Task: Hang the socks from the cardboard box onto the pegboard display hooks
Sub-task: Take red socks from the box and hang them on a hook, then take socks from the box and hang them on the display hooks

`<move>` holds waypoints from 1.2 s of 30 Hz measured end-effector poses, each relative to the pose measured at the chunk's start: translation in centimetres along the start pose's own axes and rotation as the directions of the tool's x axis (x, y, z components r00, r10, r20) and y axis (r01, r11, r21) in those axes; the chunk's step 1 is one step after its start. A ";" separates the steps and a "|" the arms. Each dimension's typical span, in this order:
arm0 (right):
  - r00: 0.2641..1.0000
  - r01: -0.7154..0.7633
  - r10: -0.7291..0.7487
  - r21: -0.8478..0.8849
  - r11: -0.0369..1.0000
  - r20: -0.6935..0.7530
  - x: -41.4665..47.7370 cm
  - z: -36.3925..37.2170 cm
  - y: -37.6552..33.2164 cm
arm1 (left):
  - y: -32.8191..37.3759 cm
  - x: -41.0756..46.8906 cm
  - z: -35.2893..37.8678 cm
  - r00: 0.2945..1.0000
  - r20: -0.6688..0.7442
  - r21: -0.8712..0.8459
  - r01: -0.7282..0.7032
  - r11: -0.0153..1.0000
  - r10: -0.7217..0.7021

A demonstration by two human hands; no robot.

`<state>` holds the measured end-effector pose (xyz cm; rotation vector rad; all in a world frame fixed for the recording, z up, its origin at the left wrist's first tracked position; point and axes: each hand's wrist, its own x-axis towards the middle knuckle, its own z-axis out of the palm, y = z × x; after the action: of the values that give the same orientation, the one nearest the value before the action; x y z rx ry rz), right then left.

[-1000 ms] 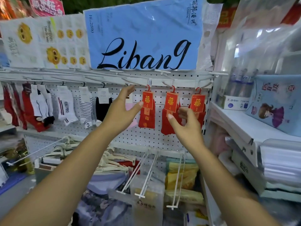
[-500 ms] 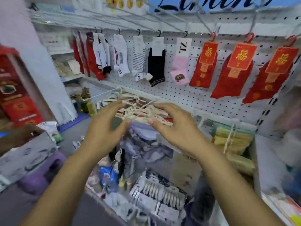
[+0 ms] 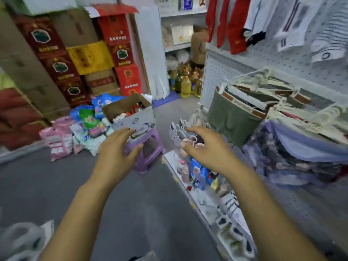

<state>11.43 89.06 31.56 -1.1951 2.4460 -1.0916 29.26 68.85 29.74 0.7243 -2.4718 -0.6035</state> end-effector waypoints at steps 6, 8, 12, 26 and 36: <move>0.989 -0.089 0.079 0.081 0.993 0.122 5.8 11.9 -1.0 | -11.6 0.6 -2.6 0.986 0.032 0.075 0.162 0.984 -0.165; 0.983 -0.132 0.116 0.111 0.985 0.145 7.2 14.9 -1.0 | -14.6 0.7 -2.9 0.971 0.078 0.112 0.217 0.970 -0.226; 0.952 -0.197 0.170 0.084 0.977 0.255 11.0 19.6 -0.4 | -19.9 1.8 -1.6 0.932 0.188 0.175 0.278 0.945 -0.309; 0.867 -0.122 0.100 0.014 0.992 0.488 36.7 30.1 7.3 | -31.1 17.3 8.8 0.764 0.262 0.168 0.566 0.807 -0.590; 0.822 -0.149 0.120 0.006 0.989 0.557 57.4 34.6 7.5 | -40.1 34.3 12.9 0.713 0.258 0.122 0.645 0.754 -0.652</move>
<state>-14.00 30.77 9.27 -1.1076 1.9973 -0.6370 11.61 21.62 9.61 1.6605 -2.4338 -0.9899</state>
